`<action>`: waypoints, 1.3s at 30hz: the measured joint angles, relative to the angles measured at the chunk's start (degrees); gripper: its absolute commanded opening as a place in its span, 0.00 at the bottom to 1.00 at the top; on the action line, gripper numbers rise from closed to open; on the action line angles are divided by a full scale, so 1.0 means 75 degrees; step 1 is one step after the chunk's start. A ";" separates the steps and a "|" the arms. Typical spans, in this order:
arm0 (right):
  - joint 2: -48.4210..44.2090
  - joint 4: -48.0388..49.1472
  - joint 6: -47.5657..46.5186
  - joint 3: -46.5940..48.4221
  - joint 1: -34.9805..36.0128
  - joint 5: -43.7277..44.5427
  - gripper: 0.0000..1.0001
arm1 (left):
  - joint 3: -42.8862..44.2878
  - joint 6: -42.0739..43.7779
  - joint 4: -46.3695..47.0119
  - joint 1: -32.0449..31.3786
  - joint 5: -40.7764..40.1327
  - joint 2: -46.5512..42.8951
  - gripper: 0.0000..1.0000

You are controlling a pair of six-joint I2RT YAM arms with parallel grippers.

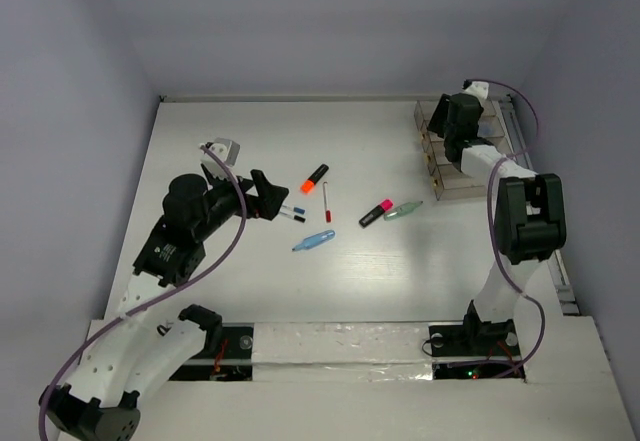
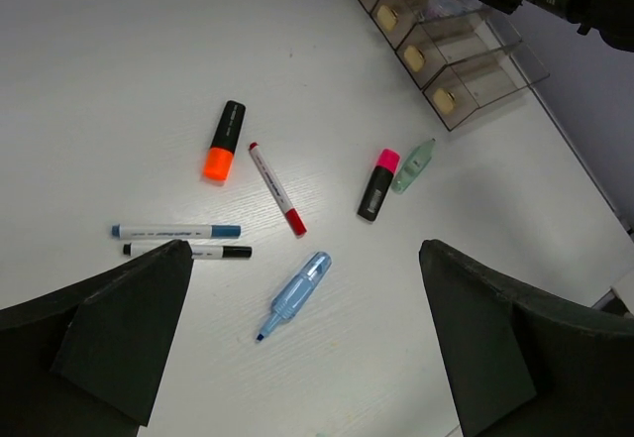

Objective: Sort the stationery into containers
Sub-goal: Place the stationery in the storage box.

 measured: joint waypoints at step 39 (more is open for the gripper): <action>0.1961 -0.0621 -0.0105 0.1731 0.0000 0.0953 0.87 | -0.0385 0.0256 0.0466 0.0000 -0.0326 -0.0571 0.99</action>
